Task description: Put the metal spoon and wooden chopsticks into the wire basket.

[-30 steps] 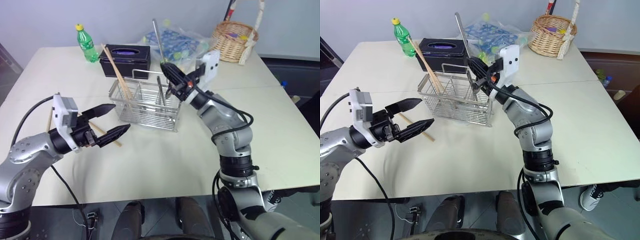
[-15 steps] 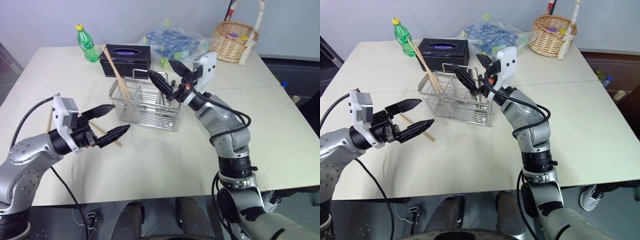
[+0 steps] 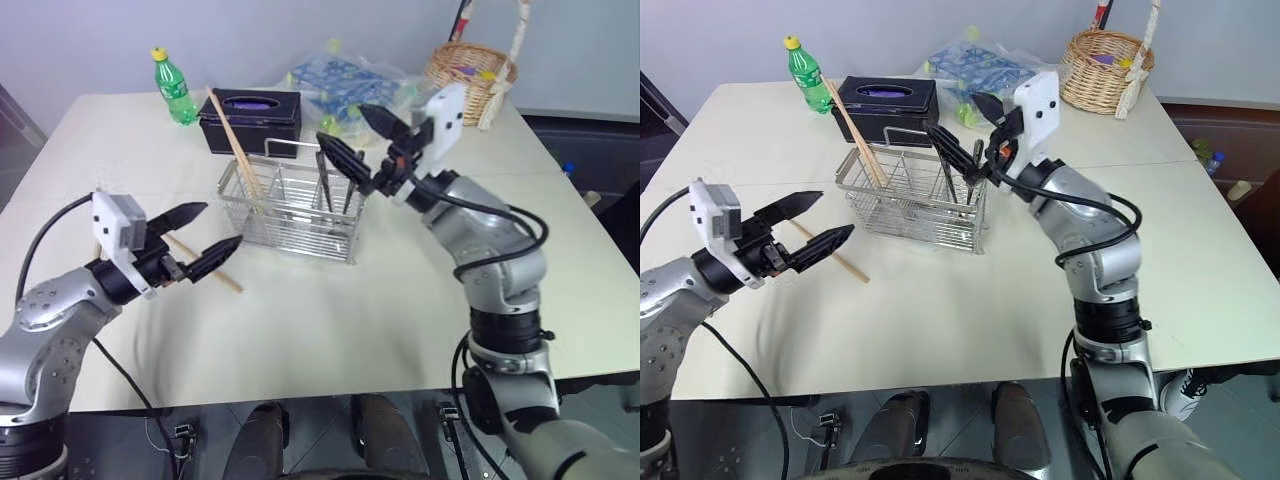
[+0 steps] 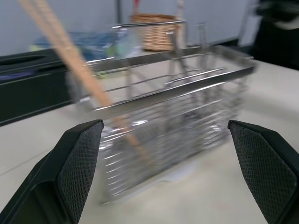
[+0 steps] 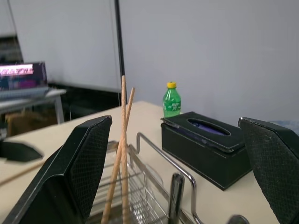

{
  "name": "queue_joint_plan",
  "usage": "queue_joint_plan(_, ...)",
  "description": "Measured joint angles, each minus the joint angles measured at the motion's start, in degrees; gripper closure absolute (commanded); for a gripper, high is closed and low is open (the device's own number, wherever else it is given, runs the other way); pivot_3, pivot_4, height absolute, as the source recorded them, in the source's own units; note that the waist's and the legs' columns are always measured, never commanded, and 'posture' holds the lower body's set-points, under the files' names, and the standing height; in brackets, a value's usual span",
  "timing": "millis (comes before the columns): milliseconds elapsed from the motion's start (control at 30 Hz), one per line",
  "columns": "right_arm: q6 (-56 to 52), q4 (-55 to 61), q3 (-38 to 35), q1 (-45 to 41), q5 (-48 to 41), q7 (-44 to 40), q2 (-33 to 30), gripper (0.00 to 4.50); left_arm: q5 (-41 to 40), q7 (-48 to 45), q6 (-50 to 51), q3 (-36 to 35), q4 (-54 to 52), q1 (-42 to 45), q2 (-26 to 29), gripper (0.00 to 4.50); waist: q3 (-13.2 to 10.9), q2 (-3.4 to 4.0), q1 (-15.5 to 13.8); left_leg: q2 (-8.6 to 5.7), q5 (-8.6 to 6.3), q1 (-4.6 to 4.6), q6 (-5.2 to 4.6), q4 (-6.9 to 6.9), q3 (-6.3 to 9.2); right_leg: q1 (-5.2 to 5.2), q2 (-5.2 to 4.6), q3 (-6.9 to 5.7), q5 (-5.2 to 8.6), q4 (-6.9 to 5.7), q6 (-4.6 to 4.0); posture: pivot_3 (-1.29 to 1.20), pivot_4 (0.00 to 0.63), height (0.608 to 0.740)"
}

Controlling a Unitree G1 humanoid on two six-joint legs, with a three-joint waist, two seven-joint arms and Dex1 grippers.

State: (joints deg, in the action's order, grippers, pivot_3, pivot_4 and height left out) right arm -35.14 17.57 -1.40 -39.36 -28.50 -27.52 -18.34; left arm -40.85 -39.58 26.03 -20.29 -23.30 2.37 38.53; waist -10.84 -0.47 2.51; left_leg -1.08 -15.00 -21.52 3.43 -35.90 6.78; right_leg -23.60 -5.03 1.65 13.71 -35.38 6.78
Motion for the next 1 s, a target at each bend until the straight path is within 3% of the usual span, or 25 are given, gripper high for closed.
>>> queue_joint_plan(267, -9.6, 9.8, -2.9, 3.3, -7.1, -4.1, -11.2, 0.06, 8.4, 4.3, -7.4, -0.8, 9.1, -0.8, -5.5, 0.00, 0.0, -0.03, -0.4, 0.00, 0.00, -0.04, -0.01, -0.02, 0.00, 0.06, -0.01, -0.01, 0.00, 0.14, 0.01, 0.00, 0.150, 0.740)
queue_joint_plan(533, -12.8, 15.6, -9.6, 13.1, -12.8, -8.0, -20.8, 0.06, 18.0, 9.3, -16.3, 1.9, 17.0, -0.9, -12.1, 0.00, 0.0, -0.06, -1.8, 0.00, -0.01, -0.04, -0.02, -0.05, -0.02, 0.12, -0.02, -0.01, 0.01, 0.22, 0.00, 0.00, 0.150, 0.740)
queue_joint_plan(700, -10.6, 18.8, -11.8, 21.5, -13.4, -10.8, -23.4, 0.06, 21.7, 12.9, -19.3, 3.5, 21.1, 0.2, -15.3, 0.00, 0.0, -0.10, -1.9, -0.01, -0.01, -0.07, -0.02, -0.10, -0.02, 0.16, -0.02, -0.01, -0.01, 0.29, 0.05, 0.00, 0.150, 0.740)
queue_joint_plan(1000, 4.1, 21.4, -13.6, 34.8, -8.5, -18.8, -24.7, 0.06, 24.1, 14.6, -20.9, 5.9, 24.4, 3.5, -16.8, 0.00, 0.0, -0.11, -1.8, -0.01, -0.01, -0.02, -0.02, -0.12, -0.03, 0.20, -0.02, -0.02, -0.02, 0.27, 0.10, 0.00, 0.150, 0.740)
